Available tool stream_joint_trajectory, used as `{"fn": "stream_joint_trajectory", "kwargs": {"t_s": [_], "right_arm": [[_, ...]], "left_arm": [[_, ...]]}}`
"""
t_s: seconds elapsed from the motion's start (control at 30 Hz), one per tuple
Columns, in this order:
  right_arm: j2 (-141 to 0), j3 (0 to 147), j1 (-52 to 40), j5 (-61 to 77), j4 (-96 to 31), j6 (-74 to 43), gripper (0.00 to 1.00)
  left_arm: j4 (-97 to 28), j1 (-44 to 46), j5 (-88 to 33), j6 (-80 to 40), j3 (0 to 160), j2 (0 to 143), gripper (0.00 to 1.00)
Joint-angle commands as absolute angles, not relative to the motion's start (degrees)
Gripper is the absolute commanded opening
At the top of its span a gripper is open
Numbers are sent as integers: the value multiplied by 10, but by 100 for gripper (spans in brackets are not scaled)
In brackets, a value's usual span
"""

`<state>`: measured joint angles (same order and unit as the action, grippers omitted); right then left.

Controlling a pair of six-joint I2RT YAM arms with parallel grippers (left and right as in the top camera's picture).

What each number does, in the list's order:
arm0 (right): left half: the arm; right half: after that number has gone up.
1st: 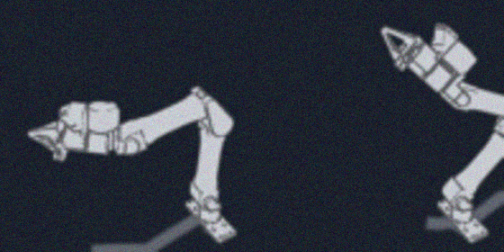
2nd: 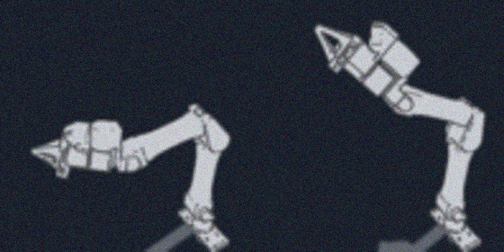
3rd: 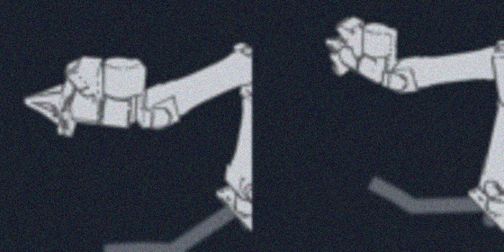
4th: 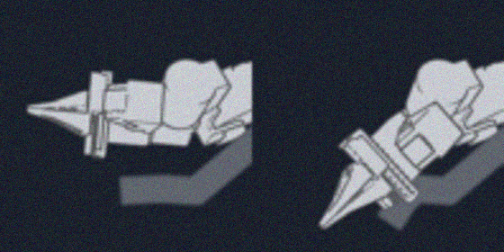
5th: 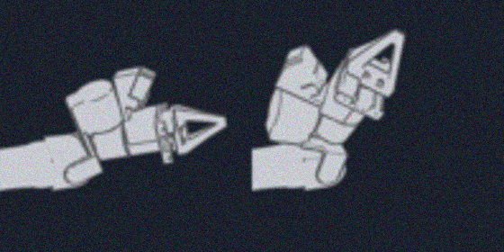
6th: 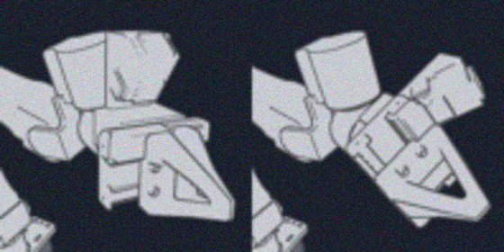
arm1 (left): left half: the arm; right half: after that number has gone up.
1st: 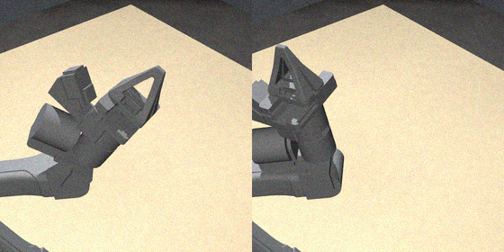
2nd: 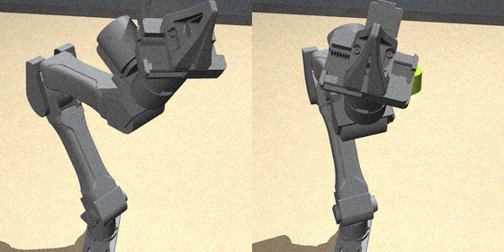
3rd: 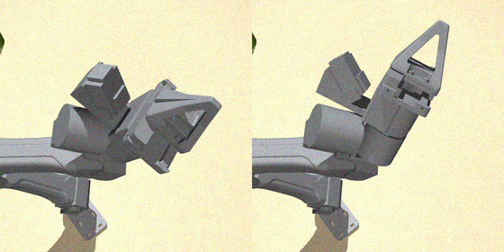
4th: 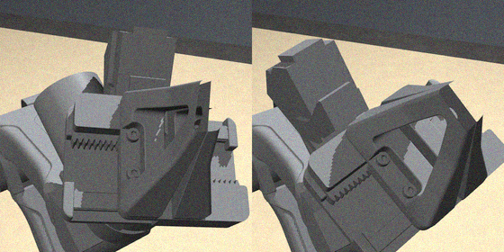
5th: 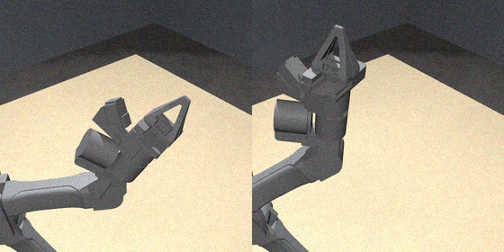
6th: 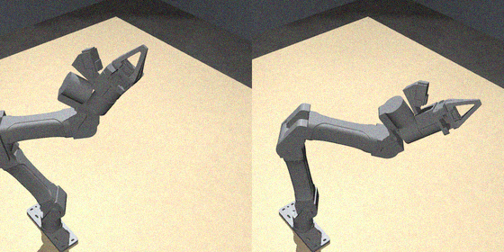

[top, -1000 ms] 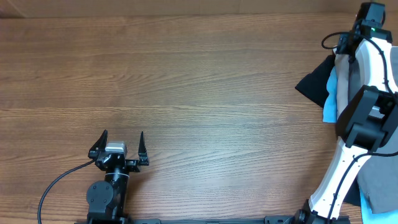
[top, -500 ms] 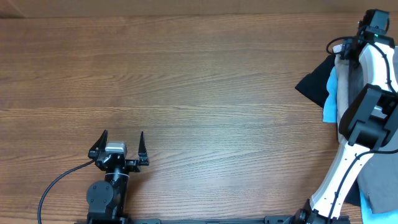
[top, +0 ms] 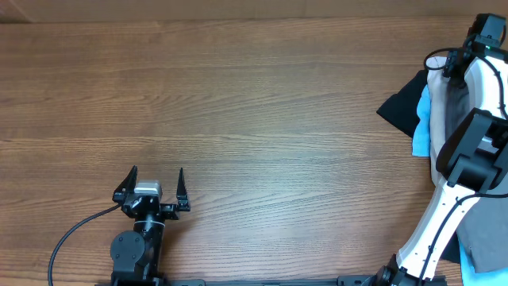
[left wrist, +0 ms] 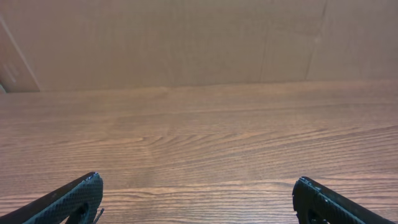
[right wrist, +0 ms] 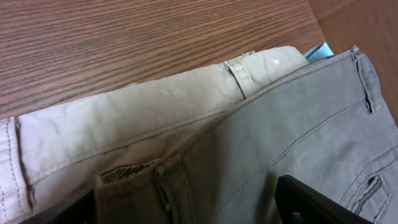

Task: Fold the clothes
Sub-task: 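Grasp the grey shorts' waistband edge with the right gripper and lift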

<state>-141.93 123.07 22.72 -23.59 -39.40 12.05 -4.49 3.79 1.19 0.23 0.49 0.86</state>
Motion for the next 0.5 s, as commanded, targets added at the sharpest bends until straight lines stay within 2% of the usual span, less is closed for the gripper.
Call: {"fn": "stream_joint_trajectory", "kwargs": {"t_s": [0.0, 0.2, 0.47], "right_arm": [[-1411, 1246, 222, -259, -390, 122, 84], [-1391, 1246, 206, -258, -407, 122, 86], [-1388, 1244, 193, -260, -466, 123, 95]], "left_arm": [[-43, 42, 19, 13, 3, 3, 100], [-43, 42, 19, 13, 3, 3, 100], [-43, 42, 19, 13, 3, 3, 100]]}}
